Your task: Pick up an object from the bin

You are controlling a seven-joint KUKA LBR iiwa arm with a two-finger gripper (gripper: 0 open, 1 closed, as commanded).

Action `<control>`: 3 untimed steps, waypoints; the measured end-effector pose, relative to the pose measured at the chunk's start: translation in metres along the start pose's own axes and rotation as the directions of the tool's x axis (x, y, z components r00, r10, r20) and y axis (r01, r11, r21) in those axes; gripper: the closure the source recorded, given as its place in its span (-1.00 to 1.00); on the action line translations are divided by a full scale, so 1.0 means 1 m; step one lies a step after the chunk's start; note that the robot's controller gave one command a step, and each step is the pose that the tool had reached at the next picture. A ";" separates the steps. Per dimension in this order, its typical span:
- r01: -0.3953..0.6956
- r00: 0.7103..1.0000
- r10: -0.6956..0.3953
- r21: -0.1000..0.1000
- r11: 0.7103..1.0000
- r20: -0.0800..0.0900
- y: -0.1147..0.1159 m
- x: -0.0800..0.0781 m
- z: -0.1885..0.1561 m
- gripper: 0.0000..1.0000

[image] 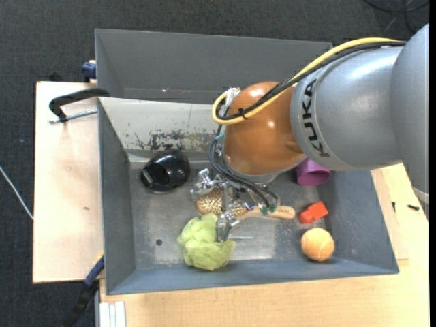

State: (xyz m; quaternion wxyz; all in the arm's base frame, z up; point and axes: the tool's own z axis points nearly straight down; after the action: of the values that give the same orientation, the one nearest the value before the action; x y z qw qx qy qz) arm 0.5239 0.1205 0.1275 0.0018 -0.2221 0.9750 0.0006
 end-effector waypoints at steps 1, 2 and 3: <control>0.238 0.971 -0.238 0.002 0.971 0.002 0.004 -0.015 0.000 -1.00; 0.433 0.901 -0.433 0.011 0.901 0.003 0.008 -0.008 0.046 -1.00; 0.652 0.759 -0.652 0.006 0.759 -0.002 0.012 -0.025 0.053 1.00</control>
Offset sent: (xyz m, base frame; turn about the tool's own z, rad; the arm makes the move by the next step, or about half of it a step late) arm -0.0048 0.0123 -0.0575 -0.4519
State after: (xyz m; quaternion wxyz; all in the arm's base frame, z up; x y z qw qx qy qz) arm 0.5414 0.1427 0.0746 0.0027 -0.5470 0.8371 -0.0029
